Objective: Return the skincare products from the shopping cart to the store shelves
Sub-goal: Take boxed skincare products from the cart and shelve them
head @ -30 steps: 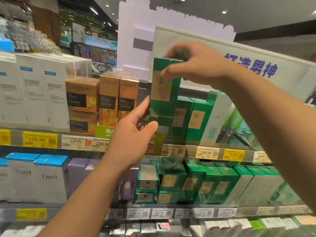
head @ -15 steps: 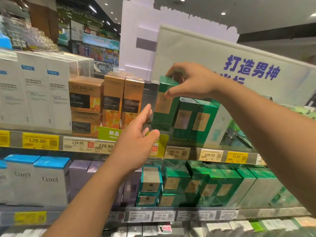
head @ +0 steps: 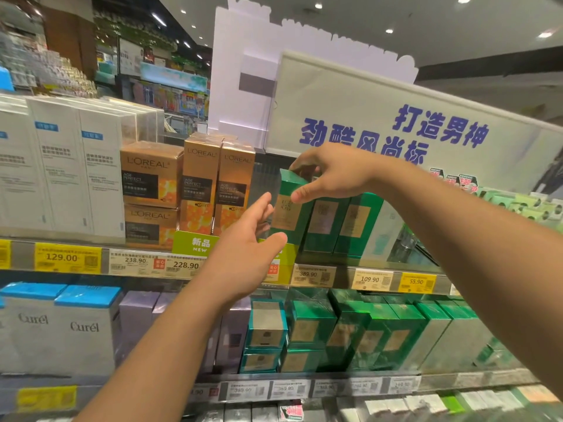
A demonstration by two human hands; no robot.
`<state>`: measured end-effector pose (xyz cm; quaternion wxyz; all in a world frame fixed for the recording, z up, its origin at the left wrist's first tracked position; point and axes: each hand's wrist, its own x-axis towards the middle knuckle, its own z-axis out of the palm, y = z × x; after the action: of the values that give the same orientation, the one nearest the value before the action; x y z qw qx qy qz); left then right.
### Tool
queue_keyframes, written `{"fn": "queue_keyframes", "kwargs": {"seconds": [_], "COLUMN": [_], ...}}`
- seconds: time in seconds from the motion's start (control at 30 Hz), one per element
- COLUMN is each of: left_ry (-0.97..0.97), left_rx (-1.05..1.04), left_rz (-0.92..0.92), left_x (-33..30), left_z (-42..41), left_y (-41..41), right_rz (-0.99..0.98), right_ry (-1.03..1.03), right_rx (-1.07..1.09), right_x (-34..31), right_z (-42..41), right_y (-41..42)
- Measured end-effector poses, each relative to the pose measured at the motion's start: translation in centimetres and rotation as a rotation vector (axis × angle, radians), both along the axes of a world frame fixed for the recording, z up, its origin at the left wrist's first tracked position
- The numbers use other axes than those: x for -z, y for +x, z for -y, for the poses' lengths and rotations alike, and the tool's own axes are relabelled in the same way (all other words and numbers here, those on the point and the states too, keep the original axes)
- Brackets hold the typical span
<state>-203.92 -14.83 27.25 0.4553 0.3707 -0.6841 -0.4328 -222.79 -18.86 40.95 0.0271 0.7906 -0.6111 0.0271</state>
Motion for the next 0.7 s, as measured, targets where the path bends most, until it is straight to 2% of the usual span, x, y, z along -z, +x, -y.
{"fn": "queue_keyframes", "kwargs": {"seconds": [0.2, 0.7], "left_ry": [-0.019, -0.023], "left_rx": [-0.010, -0.004], "left_rz": [0.076, 0.136], "left_x": [-0.08, -0.38], "left_z": [0.16, 0.85], "left_y": [-0.28, -0.15], "right_rz": [-0.019, 0.010], "right_ry": [0.035, 0.036], "right_rx": [0.005, 0.030], "right_x": [-0.08, 0.38], "right_z": [0.04, -0.01], "right_y": [0.00, -0.03]}}
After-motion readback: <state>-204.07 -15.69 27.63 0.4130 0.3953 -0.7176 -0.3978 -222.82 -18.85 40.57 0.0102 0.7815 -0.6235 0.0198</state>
